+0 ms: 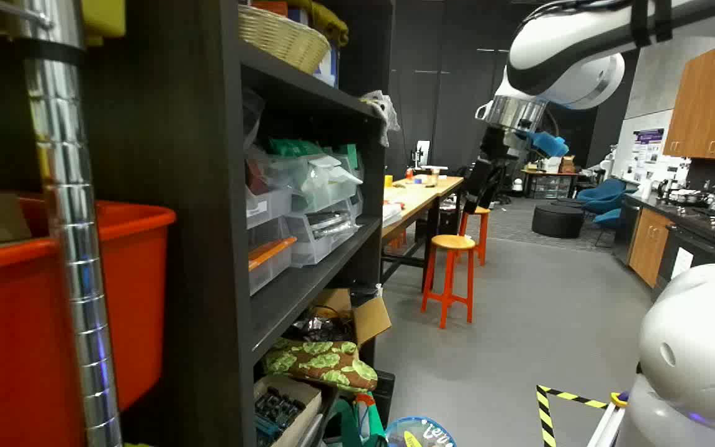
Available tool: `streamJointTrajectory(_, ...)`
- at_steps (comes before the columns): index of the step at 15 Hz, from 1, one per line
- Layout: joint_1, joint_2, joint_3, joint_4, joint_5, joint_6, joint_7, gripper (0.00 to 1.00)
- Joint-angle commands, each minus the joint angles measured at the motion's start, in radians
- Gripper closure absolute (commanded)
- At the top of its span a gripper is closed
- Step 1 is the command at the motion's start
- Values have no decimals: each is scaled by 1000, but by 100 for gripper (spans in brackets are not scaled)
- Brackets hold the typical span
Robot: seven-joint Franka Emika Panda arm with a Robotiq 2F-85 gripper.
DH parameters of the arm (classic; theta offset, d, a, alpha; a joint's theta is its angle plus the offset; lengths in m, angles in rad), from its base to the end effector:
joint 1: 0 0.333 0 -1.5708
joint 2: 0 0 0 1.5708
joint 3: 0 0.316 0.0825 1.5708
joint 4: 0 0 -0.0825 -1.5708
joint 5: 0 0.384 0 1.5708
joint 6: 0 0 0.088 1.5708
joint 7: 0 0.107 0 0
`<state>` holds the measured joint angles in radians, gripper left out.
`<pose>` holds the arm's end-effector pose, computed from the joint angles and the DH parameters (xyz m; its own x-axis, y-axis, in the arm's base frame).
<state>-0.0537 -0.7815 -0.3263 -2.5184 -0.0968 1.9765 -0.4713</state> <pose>0.3156 -0.1493 0.5345 0.9522 0.1766 0.2493 0.1877 -0.9820 -0.0215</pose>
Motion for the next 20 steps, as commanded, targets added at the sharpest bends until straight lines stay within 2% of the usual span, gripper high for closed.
streamJointTrajectory(1,-7,2,6,3,5,-3,-4,0)
streamJointTrajectory(10,-7,2,6,3,6,-3,-4,0)
streamJointTrajectory(11,-10,-2,9,-7,2,35,3,0)
streamJointTrajectory(20,21,24,34,-89,-9,732,19,0)
